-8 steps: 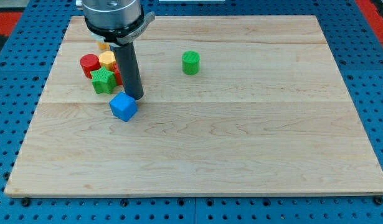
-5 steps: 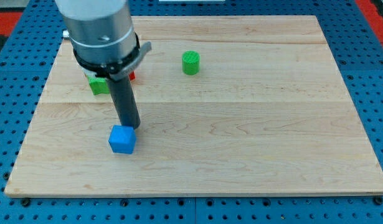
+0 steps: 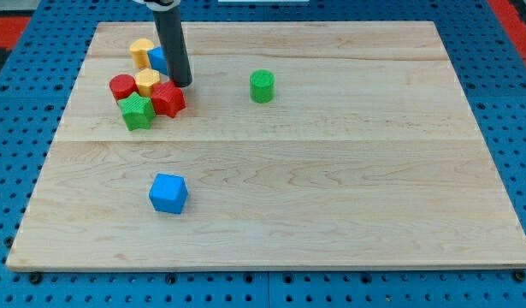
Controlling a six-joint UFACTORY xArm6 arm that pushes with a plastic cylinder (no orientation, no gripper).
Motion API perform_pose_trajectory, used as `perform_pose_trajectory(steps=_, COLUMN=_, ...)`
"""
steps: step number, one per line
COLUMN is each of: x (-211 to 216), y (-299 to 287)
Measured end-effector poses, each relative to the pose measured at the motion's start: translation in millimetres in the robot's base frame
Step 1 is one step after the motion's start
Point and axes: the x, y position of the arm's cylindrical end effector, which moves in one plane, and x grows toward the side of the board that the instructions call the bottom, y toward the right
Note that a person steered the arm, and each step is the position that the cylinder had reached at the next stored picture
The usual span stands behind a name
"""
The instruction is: Move the red blocks to the top of the cube
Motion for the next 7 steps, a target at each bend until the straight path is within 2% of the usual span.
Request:
perform_pose_trajectory(steps=1, x=14, y=-11)
perform_pose_trajectory(steps=2, x=-5, y=-27)
perform_pose_trajectory(steps=4, x=79, y=16)
perform_pose_trajectory(steps=5, x=62, y=10)
perform_pose_trajectory(steps=6, x=24, y=-16)
perform_pose_trajectory(steps=7, x=42, y=-66)
